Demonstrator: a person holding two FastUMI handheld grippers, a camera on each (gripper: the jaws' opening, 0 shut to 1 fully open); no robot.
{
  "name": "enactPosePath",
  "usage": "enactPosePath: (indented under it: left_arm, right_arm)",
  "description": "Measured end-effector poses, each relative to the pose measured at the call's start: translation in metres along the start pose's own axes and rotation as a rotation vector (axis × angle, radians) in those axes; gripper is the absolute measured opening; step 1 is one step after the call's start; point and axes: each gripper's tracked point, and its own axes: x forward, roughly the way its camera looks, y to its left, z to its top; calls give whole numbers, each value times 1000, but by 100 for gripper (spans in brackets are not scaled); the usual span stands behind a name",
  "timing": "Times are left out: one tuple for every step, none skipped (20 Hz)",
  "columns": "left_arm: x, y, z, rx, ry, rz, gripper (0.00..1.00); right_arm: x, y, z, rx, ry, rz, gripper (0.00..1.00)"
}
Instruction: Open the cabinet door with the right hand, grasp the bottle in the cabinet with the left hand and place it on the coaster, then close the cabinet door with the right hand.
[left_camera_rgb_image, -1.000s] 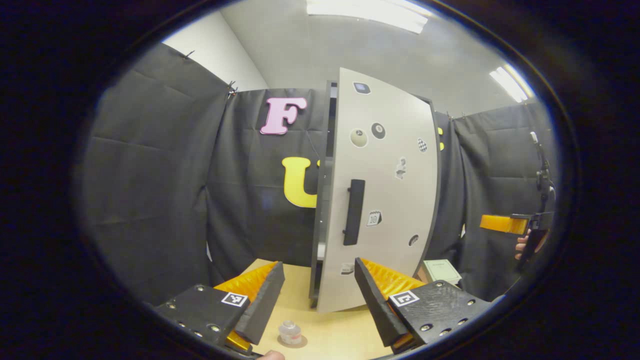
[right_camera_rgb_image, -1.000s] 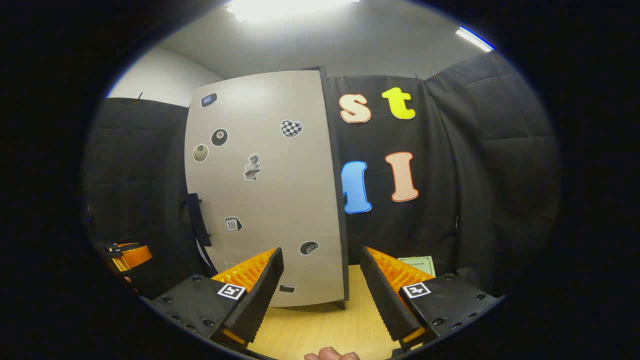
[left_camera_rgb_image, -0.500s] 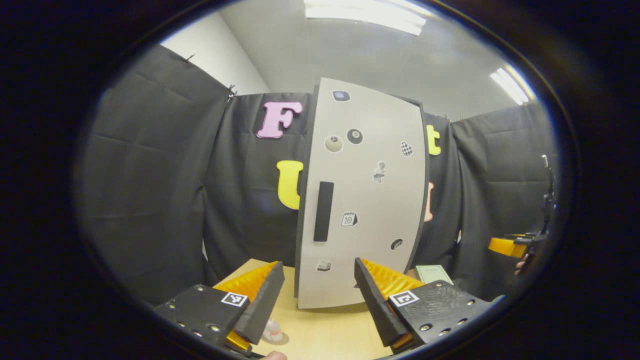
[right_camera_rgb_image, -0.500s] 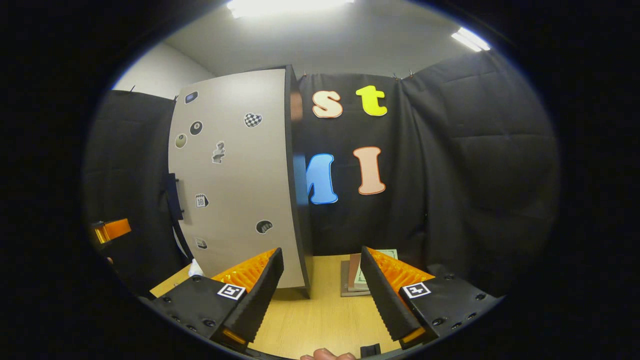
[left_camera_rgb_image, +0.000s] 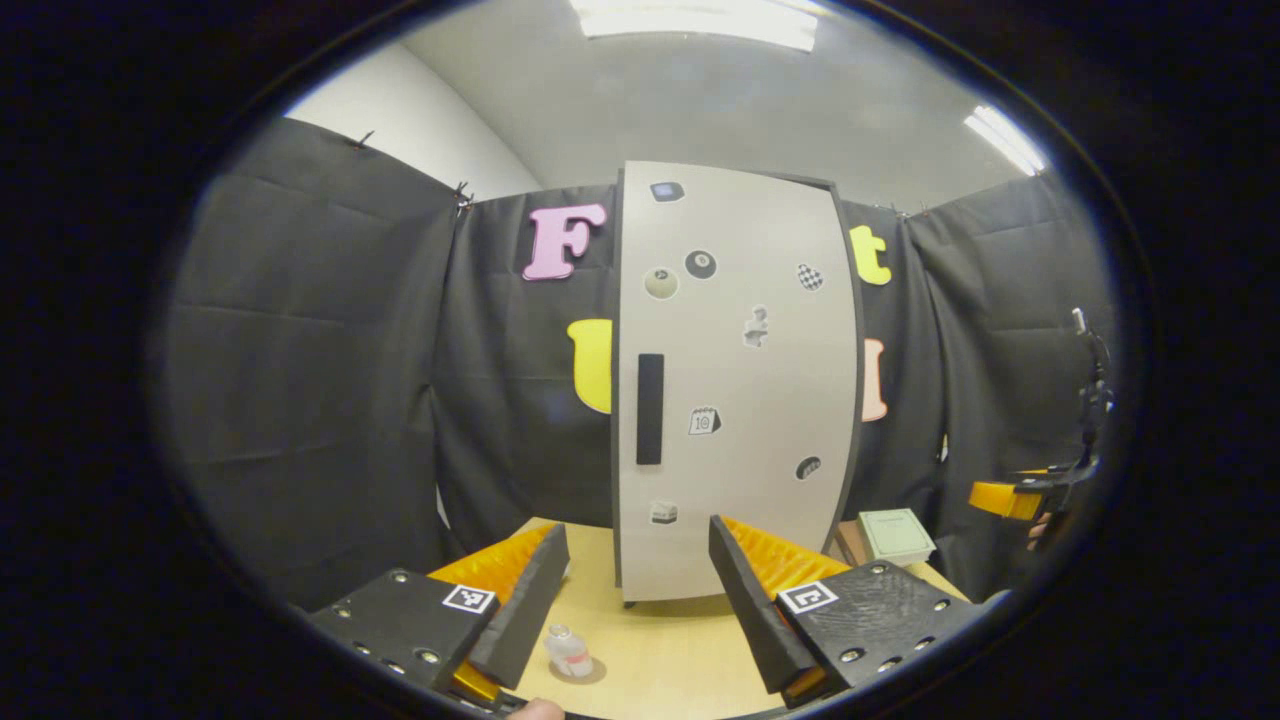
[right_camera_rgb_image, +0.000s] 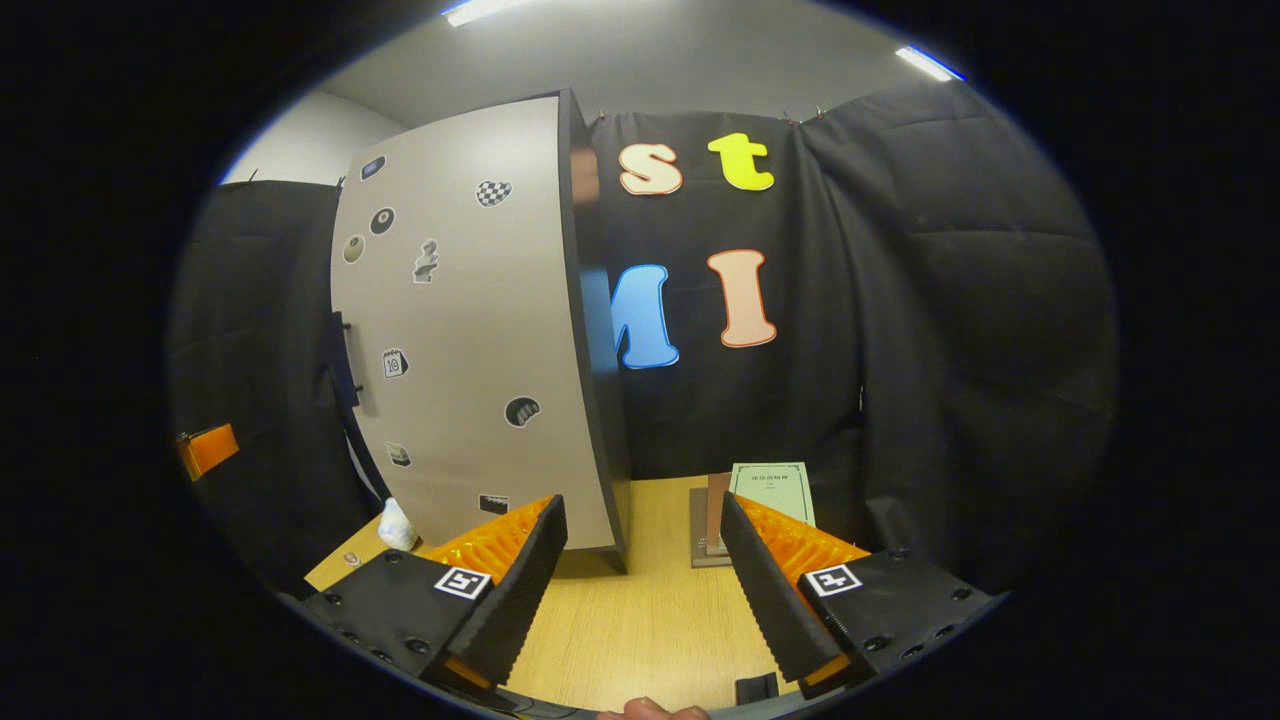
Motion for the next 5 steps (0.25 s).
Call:
enactPosePath:
  left_arm:
    - [-3,7,-6,-9,11,6,85]
    - [-3,12,-8,-22,19,6,85]
    - [-1,15,-10,-36,21,8,85]
    - [3,21,-11,-45,23,10,85]
    - [7,26,-13,-52,24,16,87]
  right_arm:
    - [4,4,-1,-1,9,0,98]
    - [9,9,-1,0,17,3,98]
    - [13,14,0,3,19,5,98]
    - [18,19,2,7,22,5,98]
    - [22,24,2,14,27,7,98]
